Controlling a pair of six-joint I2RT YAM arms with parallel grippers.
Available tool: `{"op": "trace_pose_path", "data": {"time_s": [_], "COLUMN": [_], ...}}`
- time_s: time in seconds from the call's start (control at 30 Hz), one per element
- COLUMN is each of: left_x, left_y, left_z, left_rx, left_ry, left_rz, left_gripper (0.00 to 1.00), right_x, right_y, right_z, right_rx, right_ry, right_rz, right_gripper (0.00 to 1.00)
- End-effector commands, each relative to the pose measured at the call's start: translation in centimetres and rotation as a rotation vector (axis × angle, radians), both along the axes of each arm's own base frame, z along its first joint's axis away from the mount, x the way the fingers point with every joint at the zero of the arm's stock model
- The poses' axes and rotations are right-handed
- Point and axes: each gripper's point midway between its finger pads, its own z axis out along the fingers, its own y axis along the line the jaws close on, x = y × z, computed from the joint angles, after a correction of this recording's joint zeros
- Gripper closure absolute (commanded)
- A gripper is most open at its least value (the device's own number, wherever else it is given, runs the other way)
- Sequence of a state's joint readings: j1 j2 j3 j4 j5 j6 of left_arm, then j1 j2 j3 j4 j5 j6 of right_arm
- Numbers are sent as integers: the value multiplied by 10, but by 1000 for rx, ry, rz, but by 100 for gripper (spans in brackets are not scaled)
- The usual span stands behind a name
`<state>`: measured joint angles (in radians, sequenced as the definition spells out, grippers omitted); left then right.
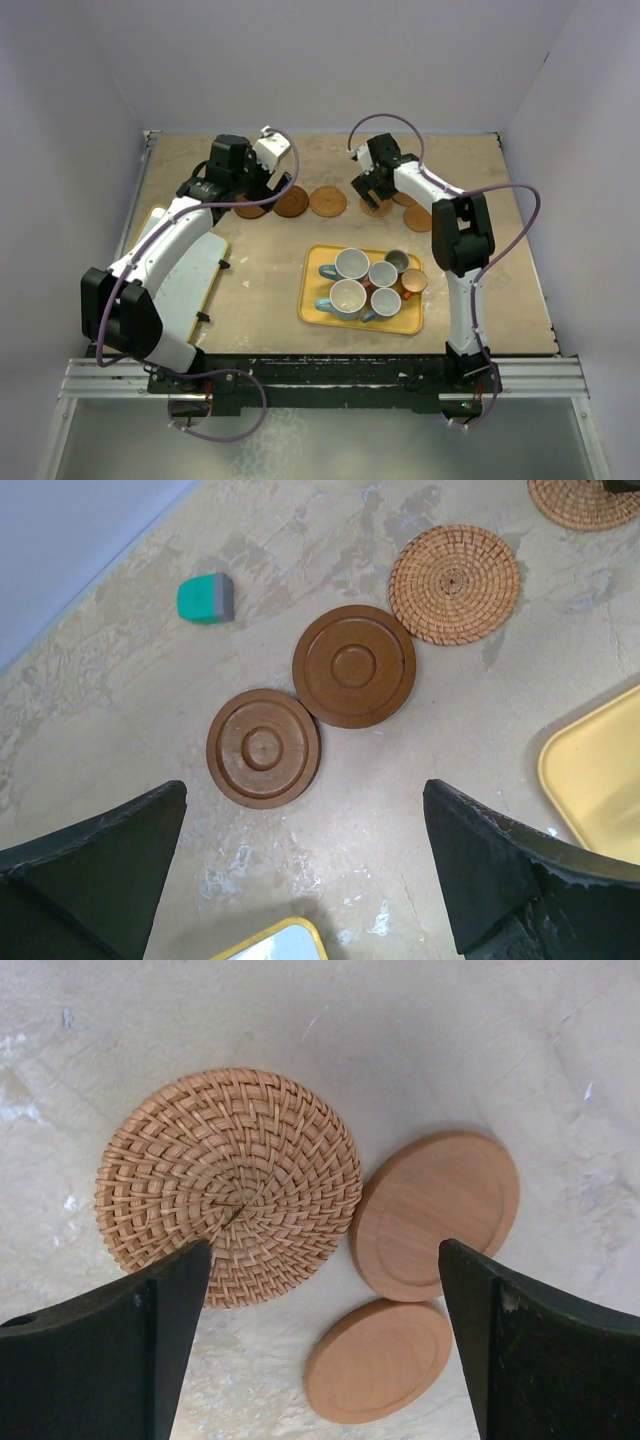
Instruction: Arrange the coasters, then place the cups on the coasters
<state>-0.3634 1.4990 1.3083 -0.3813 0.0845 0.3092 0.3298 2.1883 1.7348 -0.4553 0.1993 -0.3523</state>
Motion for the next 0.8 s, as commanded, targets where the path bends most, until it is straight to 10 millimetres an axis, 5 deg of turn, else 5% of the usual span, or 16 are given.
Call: {"op": "trace_pose_path", "data": {"time_s": [0.0, 0.33, 0.77], "left_x": [3, 0, -4], "left_y": [5, 14, 17], "left_z": [21, 23, 29], "left_rx": [-24, -19, -21], "left_ry": [-77, -102, -122], "left_rz": [18, 36, 34], "left_gripper": [1, 2, 2], "right_x": [21, 10, -7], "right_y": [6, 23, 40], "right_z": [17, 0, 6], "right_rx": [-33, -27, -25], "right_ry": [-69, -16, 3], "right_rz": [12, 57, 106], "right_gripper": [3, 4, 4]}}
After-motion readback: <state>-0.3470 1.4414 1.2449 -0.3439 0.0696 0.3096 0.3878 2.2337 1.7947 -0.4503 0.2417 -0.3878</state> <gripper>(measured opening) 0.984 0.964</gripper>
